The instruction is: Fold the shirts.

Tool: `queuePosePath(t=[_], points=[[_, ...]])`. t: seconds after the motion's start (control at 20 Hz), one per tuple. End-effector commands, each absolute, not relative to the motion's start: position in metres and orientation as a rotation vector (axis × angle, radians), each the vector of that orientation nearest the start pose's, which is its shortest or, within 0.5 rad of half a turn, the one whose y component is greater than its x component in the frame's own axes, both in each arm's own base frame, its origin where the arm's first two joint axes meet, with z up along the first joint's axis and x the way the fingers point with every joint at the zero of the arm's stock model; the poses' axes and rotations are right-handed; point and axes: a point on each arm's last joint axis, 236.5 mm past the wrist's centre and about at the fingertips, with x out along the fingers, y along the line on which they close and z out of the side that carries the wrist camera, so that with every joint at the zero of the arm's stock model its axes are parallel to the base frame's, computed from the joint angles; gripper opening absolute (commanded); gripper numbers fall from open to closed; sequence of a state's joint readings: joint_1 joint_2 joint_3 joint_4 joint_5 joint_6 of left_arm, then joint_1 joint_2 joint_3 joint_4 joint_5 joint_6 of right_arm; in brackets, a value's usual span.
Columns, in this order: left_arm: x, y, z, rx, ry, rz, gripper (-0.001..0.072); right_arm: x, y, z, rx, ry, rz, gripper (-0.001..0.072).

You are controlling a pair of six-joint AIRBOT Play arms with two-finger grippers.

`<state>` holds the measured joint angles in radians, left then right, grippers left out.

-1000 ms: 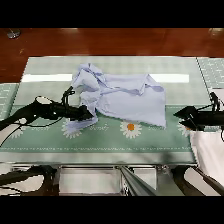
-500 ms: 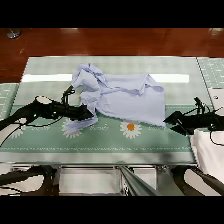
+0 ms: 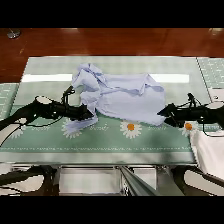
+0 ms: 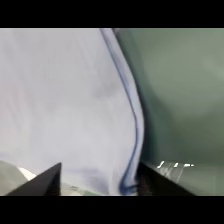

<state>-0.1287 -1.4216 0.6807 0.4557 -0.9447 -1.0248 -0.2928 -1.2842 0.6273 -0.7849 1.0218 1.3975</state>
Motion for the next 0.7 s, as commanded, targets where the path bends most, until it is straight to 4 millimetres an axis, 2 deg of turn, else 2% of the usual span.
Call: queuePosePath(t=[0.0,0.05,0.1,0.15,0.2,0.25,0.3,0.35,0.4,0.45,0.55,0.65], points=[[0.298,-0.212,-0.089,-0.714,1.392,-0.600,0.0021,0.315,0.087,-0.092,0.882,1.428,0.162,0.0143],[0.299,-0.212,-0.087,-0.722,1.389,-0.601,0.0021,0.315,0.098,-0.085,0.848,1.443,0.229,0.0024],[0.306,-0.211,-0.081,-0.757,1.366,-0.594,0.0021,0.315,0.107,-0.073,0.825,1.465,0.300,0.0024],[0.319,-0.208,-0.067,-0.809,1.315,-0.595,0.0021,0.321,0.109,-0.059,0.810,1.455,0.339,0.0024],[0.337,-0.204,-0.043,-0.857,1.237,-0.622,0.0021,0.334,0.105,-0.038,0.784,1.414,0.366,0.0024],[0.359,-0.198,-0.007,-0.909,1.131,-0.661,0.0021,0.354,0.098,-0.008,0.756,1.343,0.385,0.0023],[0.384,-0.187,0.039,-0.955,1.002,-0.694,0.0021,0.375,0.089,0.027,0.721,1.261,0.394,0.0024],[0.405,-0.174,0.087,-0.981,0.868,-0.717,0.0021,0.397,0.079,0.071,0.682,1.159,0.398,0.0023],[0.423,-0.158,0.144,-0.986,0.716,-0.744,0.0020,0.414,0.070,0.115,0.639,1.062,0.398,0.0023],[0.433,-0.145,0.199,-0.976,0.585,-0.770,0.0020,0.428,0.063,0.162,0.589,0.960,0.400,0.0023],[0.434,-0.123,0.302,-0.895,0.372,-0.811,0.0020,0.441,0.051,0.257,0.477,0.756,0.379,0.0023],[0.417,-0.105,0.390,-0.791,0.203,-0.826,0.0020,0.430,0.049,0.348,0.383,0.563,0.379,0.0023]])
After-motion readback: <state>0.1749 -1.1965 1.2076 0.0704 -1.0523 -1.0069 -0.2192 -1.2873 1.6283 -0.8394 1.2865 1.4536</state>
